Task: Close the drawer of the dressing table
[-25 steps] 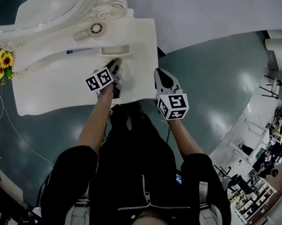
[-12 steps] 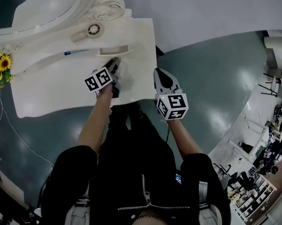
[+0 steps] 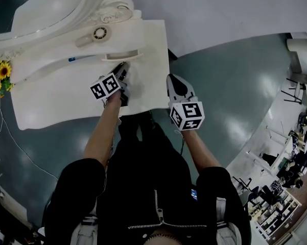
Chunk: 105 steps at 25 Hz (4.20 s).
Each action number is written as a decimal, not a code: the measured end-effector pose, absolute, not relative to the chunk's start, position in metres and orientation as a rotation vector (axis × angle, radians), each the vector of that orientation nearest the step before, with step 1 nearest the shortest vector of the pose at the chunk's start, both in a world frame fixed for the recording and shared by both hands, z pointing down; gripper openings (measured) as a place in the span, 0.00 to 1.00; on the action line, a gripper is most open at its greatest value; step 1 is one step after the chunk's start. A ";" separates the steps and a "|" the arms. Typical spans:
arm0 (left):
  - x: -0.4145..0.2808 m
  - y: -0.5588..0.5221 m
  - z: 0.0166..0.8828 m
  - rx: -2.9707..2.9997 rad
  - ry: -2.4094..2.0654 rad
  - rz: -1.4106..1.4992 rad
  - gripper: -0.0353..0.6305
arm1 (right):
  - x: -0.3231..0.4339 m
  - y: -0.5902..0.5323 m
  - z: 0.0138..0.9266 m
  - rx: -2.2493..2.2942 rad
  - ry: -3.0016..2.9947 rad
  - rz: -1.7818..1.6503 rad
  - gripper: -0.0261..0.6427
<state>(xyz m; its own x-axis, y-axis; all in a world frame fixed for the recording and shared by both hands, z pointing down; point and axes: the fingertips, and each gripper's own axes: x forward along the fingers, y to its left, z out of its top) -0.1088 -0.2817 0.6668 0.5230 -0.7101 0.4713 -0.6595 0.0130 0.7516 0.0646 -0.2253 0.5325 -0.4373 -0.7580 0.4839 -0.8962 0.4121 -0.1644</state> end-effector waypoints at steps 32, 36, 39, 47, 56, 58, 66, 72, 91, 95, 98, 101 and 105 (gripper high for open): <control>-0.116 -0.316 0.668 1.676 -1.203 -0.095 0.21 | 0.081 -0.234 0.539 1.441 -2.313 0.591 0.05; -0.116 -0.321 0.668 1.676 -1.206 -0.098 0.21 | 0.083 -0.234 0.540 1.446 -2.310 0.592 0.05; -0.116 -0.325 0.668 1.677 -1.206 -0.100 0.21 | 0.084 -0.235 0.540 1.448 -2.307 0.593 0.05; -0.117 -0.329 0.668 1.674 -1.207 -0.112 0.21 | 0.085 -0.232 0.540 1.458 -2.299 0.598 0.05; -0.116 -0.331 0.668 1.667 -1.222 -0.114 0.21 | 0.090 -0.227 0.541 1.471 -2.291 0.603 0.05; -0.116 -0.329 0.667 1.666 -1.230 -0.111 0.22 | 0.089 -0.224 0.540 1.472 -2.291 0.603 0.05; -0.116 -0.313 0.657 1.719 -1.233 -0.070 0.24 | 0.078 -0.218 0.533 1.449 -2.321 0.565 0.05; -0.120 -0.290 0.638 1.888 -1.299 0.118 0.19 | 0.061 -0.213 0.528 1.413 -2.363 0.550 0.05; -0.191 -0.218 0.511 2.276 -1.630 0.363 0.10 | -0.031 -0.222 0.489 1.176 -2.554 0.409 0.04; -0.215 -0.209 0.480 2.285 -1.713 0.339 0.09 | -0.046 -0.233 0.469 1.149 -2.603 0.342 0.04; -0.230 -0.205 0.456 2.288 -1.763 0.300 0.09 | -0.054 -0.237 0.452 1.136 -2.636 0.279 0.04; -0.240 -0.201 0.434 2.298 -1.811 0.265 0.09 | -0.059 -0.239 0.433 1.127 -2.671 0.213 0.04; -0.247 -0.200 0.412 2.307 -1.859 0.231 0.09 | -0.061 -0.246 0.412 1.130 -2.710 0.159 0.04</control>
<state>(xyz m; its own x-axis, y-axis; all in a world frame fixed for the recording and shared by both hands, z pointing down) -0.2469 -0.2003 0.4120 0.2110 -0.9512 0.2252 -0.9774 -0.2087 0.0345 -0.0614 -0.2464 0.4122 -0.6874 -0.6905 0.2251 -0.7120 0.7018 -0.0217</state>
